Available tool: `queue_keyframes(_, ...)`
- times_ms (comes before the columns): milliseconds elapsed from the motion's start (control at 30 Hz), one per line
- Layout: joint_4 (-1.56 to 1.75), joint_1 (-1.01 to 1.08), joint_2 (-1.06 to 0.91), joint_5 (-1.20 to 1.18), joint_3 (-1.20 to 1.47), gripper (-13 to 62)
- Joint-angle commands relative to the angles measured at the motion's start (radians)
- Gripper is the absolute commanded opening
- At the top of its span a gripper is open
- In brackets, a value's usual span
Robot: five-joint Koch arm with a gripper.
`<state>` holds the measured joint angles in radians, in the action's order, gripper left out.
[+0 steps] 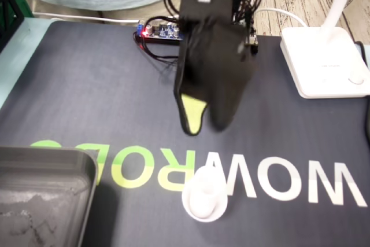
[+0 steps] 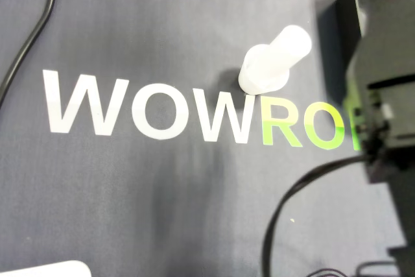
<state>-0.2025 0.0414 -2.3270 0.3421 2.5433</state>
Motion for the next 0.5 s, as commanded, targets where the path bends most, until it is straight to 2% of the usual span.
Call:
queue_keyframes(0,-0.011,0.026,-0.074,-0.095,0.026,26.0)
queue_keyframes(233,-0.008,0.051,-0.074,-0.170,0.224,32.0)
queue_keyframes(467,0.003,0.054,-0.074,-0.227,0.367,33.1)
